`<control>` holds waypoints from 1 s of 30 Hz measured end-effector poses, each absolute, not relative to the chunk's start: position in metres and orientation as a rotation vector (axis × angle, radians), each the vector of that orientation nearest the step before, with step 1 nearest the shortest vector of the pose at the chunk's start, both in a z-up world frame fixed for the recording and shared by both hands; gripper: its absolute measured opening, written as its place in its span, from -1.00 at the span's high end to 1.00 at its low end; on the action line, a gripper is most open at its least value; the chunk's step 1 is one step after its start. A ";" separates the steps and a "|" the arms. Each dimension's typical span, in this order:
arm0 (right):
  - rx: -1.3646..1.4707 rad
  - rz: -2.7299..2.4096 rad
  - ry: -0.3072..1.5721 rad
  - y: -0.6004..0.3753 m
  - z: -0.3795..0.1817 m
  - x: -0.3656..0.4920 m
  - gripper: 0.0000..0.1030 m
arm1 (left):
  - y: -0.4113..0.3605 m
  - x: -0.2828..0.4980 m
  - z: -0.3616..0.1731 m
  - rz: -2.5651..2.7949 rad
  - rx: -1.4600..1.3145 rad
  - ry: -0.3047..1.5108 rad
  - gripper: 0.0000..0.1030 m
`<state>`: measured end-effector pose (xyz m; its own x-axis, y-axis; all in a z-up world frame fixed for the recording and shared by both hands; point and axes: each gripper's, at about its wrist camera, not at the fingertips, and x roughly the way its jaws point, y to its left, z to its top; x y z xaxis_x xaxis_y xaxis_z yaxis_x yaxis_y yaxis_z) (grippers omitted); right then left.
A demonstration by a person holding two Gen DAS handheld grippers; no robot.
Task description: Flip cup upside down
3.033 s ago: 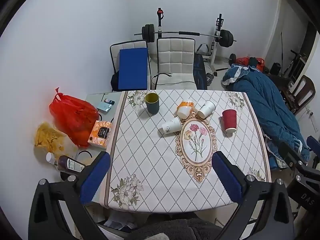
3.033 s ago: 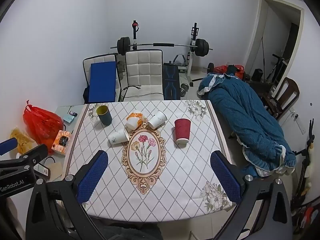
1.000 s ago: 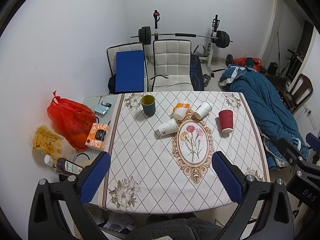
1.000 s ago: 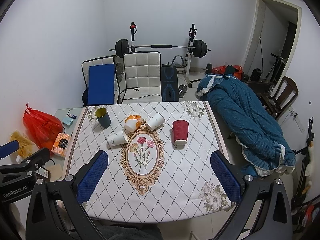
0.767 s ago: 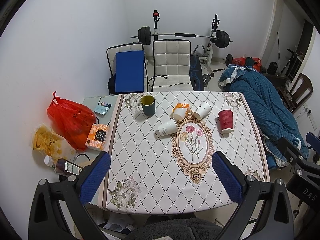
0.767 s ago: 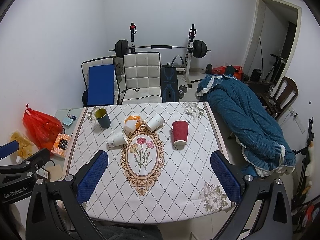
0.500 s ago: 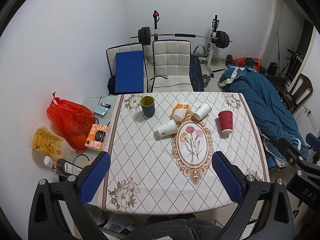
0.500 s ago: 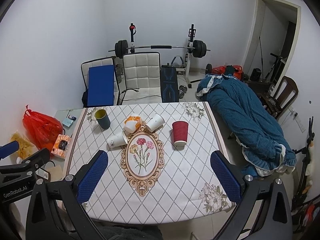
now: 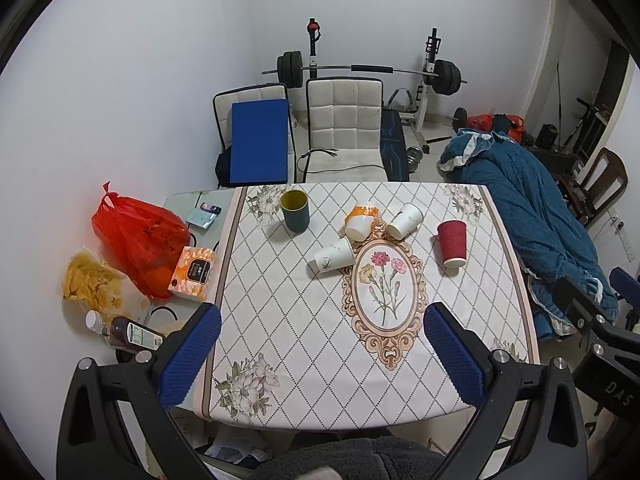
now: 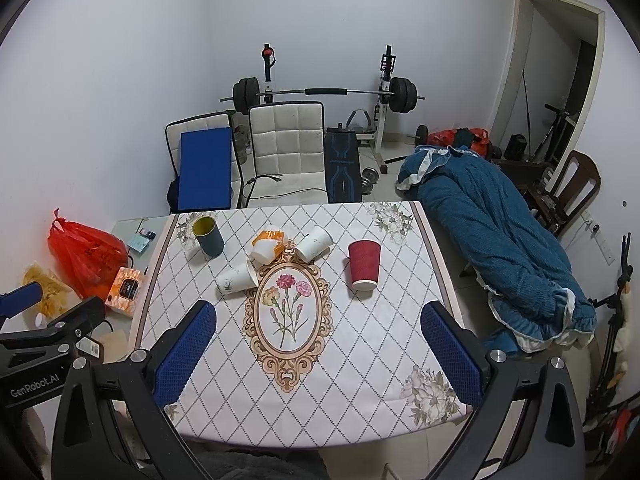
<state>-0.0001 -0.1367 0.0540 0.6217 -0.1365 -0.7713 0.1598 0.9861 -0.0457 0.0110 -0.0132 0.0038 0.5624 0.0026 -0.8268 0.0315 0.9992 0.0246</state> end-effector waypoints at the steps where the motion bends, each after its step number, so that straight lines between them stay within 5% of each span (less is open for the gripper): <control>1: 0.030 -0.167 0.887 -0.137 0.052 0.001 -1.00 | -0.014 0.014 0.001 -0.009 0.040 0.977 -1.00; 8: 0.031 -0.149 0.956 -0.143 0.011 0.018 -1.00 | -0.017 0.030 -0.037 0.044 0.045 1.029 -1.00; 30: 0.015 -0.104 1.476 -0.196 -0.253 0.072 -1.00 | -0.025 0.091 -0.206 0.156 0.052 1.367 -1.00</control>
<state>0.0718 -0.1959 -0.2532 0.0915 -0.0608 -0.9939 0.0793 0.9954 -0.0536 0.0909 -0.0255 -0.2063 0.1940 0.1415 -0.9707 -0.0810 0.9885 0.1279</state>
